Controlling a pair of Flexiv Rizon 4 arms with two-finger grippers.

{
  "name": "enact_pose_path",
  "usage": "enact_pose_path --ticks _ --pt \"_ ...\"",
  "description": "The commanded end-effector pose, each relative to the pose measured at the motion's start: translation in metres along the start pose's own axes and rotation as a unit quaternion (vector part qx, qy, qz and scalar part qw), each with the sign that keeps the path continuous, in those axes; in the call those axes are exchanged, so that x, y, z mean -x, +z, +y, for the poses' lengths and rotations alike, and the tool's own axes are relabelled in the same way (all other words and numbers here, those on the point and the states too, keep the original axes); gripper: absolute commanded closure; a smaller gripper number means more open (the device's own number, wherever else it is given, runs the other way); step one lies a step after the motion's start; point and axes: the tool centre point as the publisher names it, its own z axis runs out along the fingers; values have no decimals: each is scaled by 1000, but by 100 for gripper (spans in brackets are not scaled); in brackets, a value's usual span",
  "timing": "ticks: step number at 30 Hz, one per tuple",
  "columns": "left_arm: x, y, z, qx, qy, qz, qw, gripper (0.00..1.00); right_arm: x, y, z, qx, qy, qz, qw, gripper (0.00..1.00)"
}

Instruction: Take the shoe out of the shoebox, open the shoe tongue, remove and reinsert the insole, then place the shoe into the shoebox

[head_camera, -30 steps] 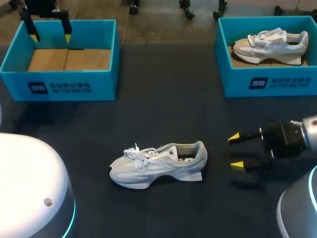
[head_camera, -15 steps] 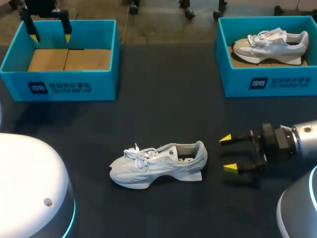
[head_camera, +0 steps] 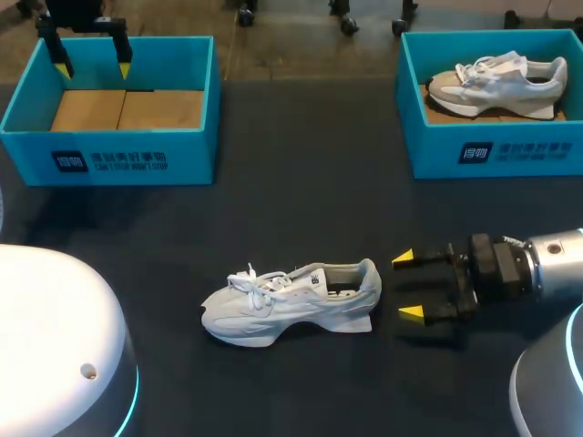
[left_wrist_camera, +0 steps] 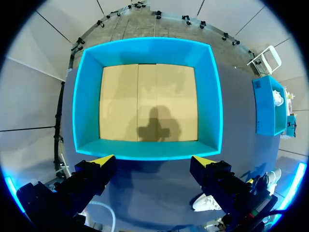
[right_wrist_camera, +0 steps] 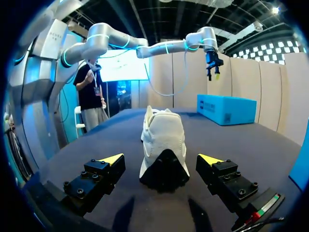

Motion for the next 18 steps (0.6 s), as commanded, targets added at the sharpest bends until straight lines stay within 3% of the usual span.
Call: enact_pose_path --ticks 1,8,18 --pt "0 0 0 0 0 0 1000 0 0 1 1 -3 2 0 1000 0" --pt "0 0 0 0 0 0 1000 0 7 34 6 -39 6 22 999 0" --pt "0 0 0 0 0 0 1000 0 8 52 6 -69 1 45 997 0"
